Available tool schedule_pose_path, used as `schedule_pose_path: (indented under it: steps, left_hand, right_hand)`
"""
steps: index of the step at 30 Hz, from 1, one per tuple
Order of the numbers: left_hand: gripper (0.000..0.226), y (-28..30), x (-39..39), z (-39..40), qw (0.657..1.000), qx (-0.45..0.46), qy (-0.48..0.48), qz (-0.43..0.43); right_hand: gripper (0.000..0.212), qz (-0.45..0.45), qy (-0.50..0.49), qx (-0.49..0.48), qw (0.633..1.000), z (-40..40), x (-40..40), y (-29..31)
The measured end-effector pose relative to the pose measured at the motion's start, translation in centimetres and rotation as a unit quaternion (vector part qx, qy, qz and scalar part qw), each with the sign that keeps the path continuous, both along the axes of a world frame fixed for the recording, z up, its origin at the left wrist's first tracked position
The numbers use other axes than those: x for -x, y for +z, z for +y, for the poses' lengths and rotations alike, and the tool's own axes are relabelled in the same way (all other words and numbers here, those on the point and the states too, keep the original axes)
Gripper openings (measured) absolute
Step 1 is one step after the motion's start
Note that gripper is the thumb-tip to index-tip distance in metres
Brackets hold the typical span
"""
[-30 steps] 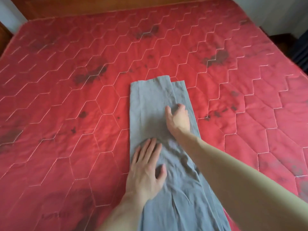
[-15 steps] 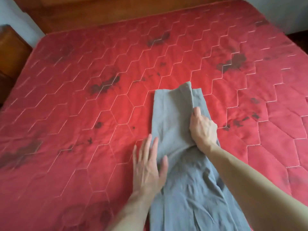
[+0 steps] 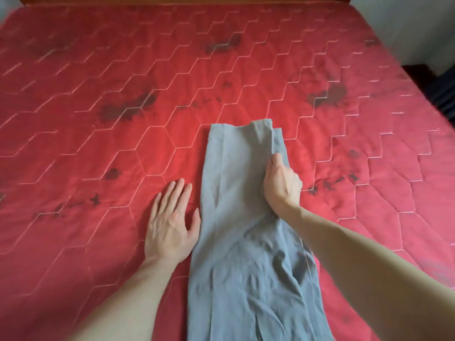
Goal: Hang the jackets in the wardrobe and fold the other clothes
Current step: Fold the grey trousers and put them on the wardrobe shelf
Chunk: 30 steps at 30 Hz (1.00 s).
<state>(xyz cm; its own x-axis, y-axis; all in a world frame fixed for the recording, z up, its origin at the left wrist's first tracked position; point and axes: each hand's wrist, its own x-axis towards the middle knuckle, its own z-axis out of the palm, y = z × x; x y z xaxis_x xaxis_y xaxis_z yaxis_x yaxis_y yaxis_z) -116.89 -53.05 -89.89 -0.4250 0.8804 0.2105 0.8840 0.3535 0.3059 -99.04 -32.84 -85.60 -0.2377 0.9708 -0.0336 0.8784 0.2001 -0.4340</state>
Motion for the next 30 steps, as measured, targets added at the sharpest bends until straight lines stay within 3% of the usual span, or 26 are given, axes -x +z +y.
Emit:
schedule_pose_path:
  steps: [4, 7, 11, 17, 21, 24, 27, 30]
  left_hand:
    - [0.060, 0.1, -0.4, 0.3, 1.000, -0.021, 0.005, -0.014]
    - [0.059, 0.3, -0.5, 0.6, 0.999, -0.023, 0.010, -0.024]
    - [0.061, 0.3, -0.3, 0.4, 1.000, -0.010, 0.008, -0.022]
    - [0.062, 0.2, -0.3, 0.4, 1.000, -0.006, 0.010, -0.017]
    - [0.061, 0.3, -0.3, 0.5, 1.000, -0.005, 0.012, -0.011]
    - [0.061, 0.5, -0.4, 0.5, 1.000, -0.006, 0.011, -0.013]
    - [0.061, 0.5, -0.4, 0.5, 1.000, -0.004, 0.012, -0.013]
    - [0.060, 0.4, -0.5, 0.4, 1.000, -0.006, 0.013, -0.013]
  right_hand:
    - [0.020, 0.050, -0.003, 0.061, 0.997, 1.9, -0.6, 2.1]
    - [0.020, 0.024, 0.013, 0.052, 0.998, 3.2, -1.7, 2.3]
    - [0.030, -0.009, -0.037, 0.070, 0.997, 3.6, -2.4, 1.0]
    - [0.047, 0.209, -0.126, 0.118, 0.962, -0.2, -4.1, 1.9]
    - [0.045, 0.132, -0.014, 0.114, 0.985, -4.2, -6.7, 1.5]
    - [0.032, 0.058, -0.027, 0.089, 0.994, -3.5, -7.1, 2.1]
    - [0.033, -0.032, -0.041, 0.097, 0.994, -2.7, -7.5, 2.5]
    - [0.036, 0.027, -0.068, 0.153, 0.985, -3.6, -8.1, 2.3]
